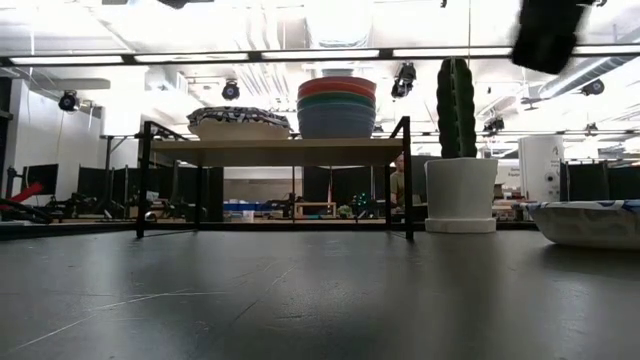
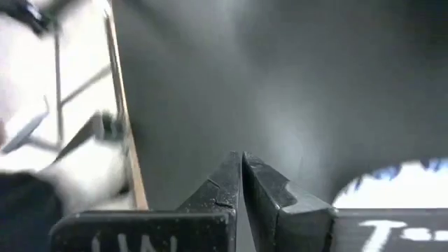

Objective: Place and stack bowls onto a shelf
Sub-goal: Stack the blue patterned bowl on top of the blue patterned bowl on the shelf

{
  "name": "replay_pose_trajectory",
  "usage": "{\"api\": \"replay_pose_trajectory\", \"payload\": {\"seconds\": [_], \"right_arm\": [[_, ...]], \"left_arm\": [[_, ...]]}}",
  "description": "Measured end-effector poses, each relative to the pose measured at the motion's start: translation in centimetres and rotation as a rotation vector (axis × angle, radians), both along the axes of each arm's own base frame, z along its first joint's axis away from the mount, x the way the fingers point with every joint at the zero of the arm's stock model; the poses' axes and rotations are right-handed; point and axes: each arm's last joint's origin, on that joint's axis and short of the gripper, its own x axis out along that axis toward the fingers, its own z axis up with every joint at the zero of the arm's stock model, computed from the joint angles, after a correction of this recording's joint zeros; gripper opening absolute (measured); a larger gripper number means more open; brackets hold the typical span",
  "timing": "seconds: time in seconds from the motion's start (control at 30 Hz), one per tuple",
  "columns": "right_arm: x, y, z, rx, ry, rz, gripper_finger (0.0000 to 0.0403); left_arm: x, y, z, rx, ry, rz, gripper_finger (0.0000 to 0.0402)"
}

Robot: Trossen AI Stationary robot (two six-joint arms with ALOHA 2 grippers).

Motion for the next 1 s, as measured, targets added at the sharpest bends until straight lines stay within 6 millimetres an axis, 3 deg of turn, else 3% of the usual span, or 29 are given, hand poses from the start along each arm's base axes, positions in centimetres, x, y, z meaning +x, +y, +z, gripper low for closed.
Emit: {"api": "replay_pose_trajectory", "payload": {"seconds": [0.13,0.3,0.5,0.83,1.0], "right_arm": [[0.2,0.5,-1.3,0.16,0.33,-0.069,0.0009],[0.2,0.7,-3.7,0.137,0.683,-0.189,0.0009],[2.0,1.1,-6.0,0.056,0.73,-0.178,0.0028],[4.2,1.4,-9.7,-0.016,0.841,-0.229,0.0149],[4.8,1.5,-11.1,-0.06,0.875,-0.228,0.0178]], "left_arm": [[-0.6,-0.7,-0.8,0.079,-0.139,-0.061,0.0074],[-0.6,-0.5,-0.9,0.089,-0.174,-0.039,0.0074],[-0.5,-0.5,-0.4,0.083,-0.186,-0.021,0.0074],[-0.5,-0.5,-0.5,0.067,-0.175,-0.019,0.0074],[-0.5,-0.5,-0.5,0.066,-0.174,-0.019,0.0074]]}}
